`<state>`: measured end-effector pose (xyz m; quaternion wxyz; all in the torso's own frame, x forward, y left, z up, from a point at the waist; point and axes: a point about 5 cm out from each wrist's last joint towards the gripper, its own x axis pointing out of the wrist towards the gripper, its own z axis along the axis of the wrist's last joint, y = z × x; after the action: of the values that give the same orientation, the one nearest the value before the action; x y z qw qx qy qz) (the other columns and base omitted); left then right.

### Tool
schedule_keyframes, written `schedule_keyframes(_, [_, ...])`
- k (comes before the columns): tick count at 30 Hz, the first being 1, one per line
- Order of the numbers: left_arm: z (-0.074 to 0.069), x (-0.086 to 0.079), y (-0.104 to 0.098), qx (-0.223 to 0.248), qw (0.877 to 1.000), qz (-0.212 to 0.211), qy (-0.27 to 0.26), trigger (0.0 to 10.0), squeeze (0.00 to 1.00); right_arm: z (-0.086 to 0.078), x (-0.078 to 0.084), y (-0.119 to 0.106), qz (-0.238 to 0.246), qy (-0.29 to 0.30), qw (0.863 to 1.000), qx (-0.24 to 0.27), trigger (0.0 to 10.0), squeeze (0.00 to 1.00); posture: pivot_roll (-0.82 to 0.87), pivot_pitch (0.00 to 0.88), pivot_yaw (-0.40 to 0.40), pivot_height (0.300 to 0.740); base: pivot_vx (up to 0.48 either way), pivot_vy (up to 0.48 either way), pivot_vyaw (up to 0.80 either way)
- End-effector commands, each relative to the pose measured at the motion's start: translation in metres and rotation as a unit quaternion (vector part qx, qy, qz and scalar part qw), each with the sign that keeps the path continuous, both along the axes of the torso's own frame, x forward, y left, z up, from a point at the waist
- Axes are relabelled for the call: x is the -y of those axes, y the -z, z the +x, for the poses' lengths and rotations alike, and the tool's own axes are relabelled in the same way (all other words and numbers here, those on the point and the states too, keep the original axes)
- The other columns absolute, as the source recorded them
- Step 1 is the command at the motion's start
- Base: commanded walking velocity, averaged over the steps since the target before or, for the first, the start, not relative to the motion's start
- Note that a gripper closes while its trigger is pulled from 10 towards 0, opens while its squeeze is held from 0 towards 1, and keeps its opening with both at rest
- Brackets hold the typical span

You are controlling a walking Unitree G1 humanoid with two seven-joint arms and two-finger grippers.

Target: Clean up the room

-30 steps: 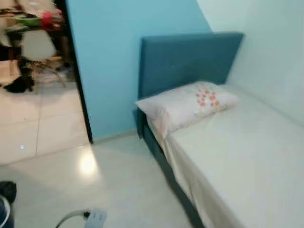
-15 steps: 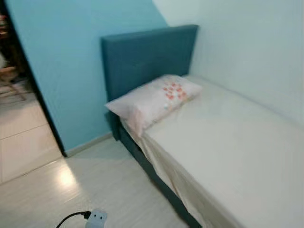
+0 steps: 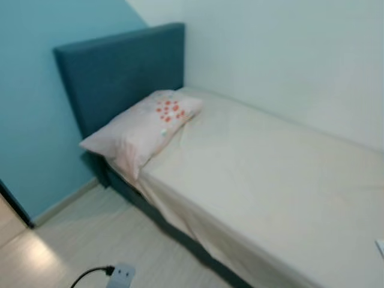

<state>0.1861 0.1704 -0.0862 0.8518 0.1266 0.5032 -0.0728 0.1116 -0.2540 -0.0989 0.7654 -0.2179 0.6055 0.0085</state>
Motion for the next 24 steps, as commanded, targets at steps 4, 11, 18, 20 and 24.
schedule_keyframes(4, [-0.0110,-0.0036,0.0049,-0.018,1.000,-0.002,-0.011,10.0,0.00,0.0047,-0.0049,0.0000,0.006,0.007,1.000,0.015,10.0,0.00,-0.09,0.000,-0.020,0.740,0.000,0.000,-0.76])
schedule_keyframes(11, [-0.0104,-0.0033,0.0046,-0.016,1.000,-0.005,-0.014,10.0,0.00,0.0085,-0.0060,-0.0008,0.005,0.015,0.999,0.029,10.0,0.00,-0.09,0.000,-0.020,0.740,0.000,0.000,-0.76])
schedule_keyframes(18, [-0.0091,-0.0013,0.0040,-0.010,0.999,-0.025,-0.022,10.0,0.00,0.0112,-0.0033,-0.0025,0.003,0.031,0.999,0.042,10.0,0.00,-0.09,0.000,-0.020,0.740,0.000,0.000,-0.76])
schedule_keyframes(20, [-0.0090,-0.0010,0.0040,-0.010,0.999,-0.028,-0.025,10.0,0.00,0.0114,-0.0025,-0.0027,0.003,0.032,0.999,0.043,10.0,0.00,-0.09,0.000,-0.020,0.740,0.000,0.000,-0.76])
schedule_keyframes(24, [-0.0093,-0.0008,0.0041,-0.010,0.999,-0.032,-0.031,10.0,0.00,0.0117,-0.0006,-0.0034,0.001,0.034,0.998,0.045,10.0,0.00,-0.09,0.000,-0.021,0.740,0.000,0.000,-0.76])
